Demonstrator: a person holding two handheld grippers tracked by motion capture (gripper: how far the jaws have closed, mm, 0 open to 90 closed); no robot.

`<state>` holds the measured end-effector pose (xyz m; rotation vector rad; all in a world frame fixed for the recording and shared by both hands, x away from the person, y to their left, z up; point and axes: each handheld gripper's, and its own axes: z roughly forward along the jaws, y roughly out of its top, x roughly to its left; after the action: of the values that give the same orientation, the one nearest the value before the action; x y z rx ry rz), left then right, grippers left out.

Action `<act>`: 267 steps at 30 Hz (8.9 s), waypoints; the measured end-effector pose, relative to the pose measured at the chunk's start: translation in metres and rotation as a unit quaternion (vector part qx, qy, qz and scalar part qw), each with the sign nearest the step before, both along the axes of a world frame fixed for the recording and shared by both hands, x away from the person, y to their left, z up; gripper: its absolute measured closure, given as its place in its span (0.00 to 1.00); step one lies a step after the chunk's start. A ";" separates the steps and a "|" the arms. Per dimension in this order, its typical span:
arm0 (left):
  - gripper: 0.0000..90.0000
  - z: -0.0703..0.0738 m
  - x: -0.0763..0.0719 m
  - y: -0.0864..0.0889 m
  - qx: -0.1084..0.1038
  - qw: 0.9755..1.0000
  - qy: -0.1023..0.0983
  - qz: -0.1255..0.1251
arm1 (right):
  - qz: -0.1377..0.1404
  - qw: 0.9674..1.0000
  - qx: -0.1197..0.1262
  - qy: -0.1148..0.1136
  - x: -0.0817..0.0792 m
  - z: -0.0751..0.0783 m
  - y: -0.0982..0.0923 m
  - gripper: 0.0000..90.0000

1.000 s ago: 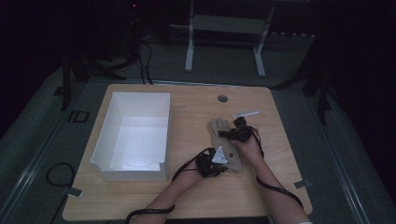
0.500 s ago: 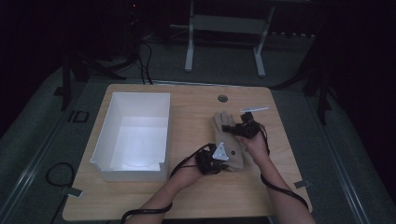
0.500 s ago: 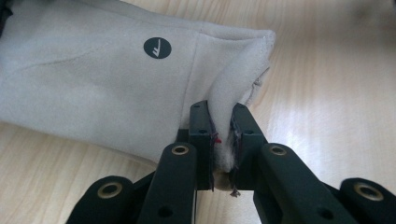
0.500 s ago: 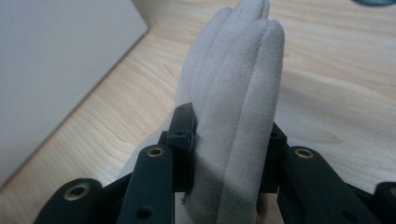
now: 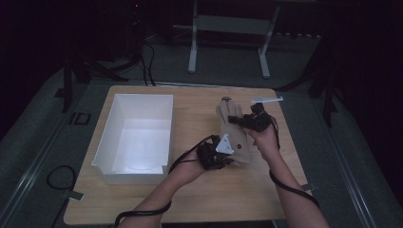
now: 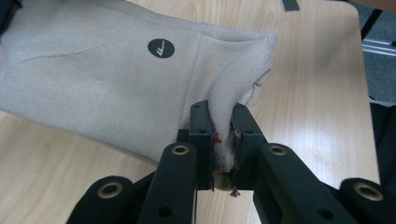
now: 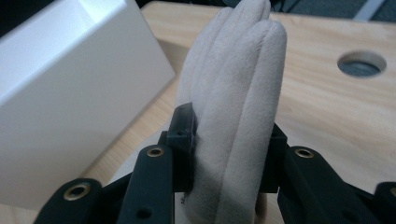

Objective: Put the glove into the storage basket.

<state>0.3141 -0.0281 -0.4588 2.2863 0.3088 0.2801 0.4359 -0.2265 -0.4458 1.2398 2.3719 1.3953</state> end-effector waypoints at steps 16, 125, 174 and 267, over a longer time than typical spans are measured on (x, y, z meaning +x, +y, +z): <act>0.92 0.048 -0.002 0.029 0.013 1.000 -0.017 0.006 | 0.015 0.999 0.014 -0.031 -0.003 0.053 0.027 0.74; 0.56 -0.045 -0.029 0.236 0.006 0.971 0.062 0.229 | 0.140 0.983 -0.120 0.012 0.008 -0.004 0.297 0.36; 0.15 0.034 -0.041 0.159 -0.149 0.980 0.037 0.122 | 0.175 0.979 -0.074 -0.073 -0.025 0.055 0.168 0.20; 0.15 -0.104 -0.045 0.020 -0.122 0.989 0.082 -0.003 | 0.048 0.992 -0.092 -0.065 -0.110 -0.107 -0.092 0.14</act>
<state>0.2694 -0.0084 -0.5623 2.0707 0.3968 0.0463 0.3257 -0.3181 -0.5529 0.9700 2.4346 1.2085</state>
